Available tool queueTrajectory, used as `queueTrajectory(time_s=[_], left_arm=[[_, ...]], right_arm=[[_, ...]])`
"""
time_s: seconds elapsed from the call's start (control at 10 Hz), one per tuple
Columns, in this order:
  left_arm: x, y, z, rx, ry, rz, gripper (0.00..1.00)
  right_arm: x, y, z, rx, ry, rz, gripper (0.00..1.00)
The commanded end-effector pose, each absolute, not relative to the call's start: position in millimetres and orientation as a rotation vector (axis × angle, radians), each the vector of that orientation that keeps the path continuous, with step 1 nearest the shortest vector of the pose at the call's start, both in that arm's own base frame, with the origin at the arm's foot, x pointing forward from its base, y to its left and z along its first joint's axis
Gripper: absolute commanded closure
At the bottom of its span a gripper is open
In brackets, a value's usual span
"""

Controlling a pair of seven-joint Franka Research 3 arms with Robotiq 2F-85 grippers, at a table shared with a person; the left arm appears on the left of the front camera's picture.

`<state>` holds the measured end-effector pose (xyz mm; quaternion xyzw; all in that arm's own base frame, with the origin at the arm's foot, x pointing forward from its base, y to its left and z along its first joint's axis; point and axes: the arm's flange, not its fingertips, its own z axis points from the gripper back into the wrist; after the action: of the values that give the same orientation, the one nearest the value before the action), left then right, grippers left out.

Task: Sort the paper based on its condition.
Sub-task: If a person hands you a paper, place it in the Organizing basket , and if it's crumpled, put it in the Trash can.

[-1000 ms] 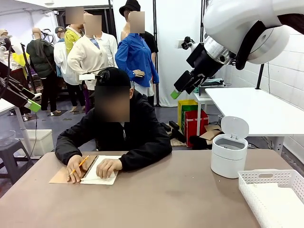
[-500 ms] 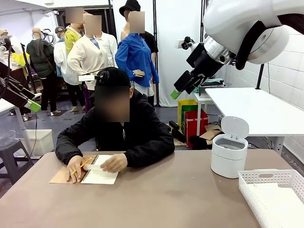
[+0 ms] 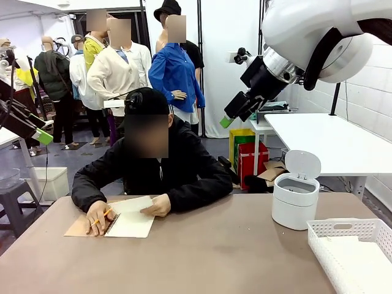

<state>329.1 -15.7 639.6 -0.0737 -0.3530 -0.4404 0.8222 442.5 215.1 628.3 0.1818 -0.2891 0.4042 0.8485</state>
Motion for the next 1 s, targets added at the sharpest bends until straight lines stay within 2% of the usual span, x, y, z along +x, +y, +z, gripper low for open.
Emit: queueTrajectory(time_s=[0.0, 0.9], left_arm=[[329.3, -14.6, 639.5, -0.163, -0.753, -0.937, 0.00], [329.3, -14.6, 639.5, -0.163, -0.753, -0.937, 0.00]], right_arm=[[443.6, 214.3, 628.1, 0.383, -0.616, 0.848, 0.00], [443.6, 214.3, 628.1, 0.383, -0.616, 0.848, 0.00]])
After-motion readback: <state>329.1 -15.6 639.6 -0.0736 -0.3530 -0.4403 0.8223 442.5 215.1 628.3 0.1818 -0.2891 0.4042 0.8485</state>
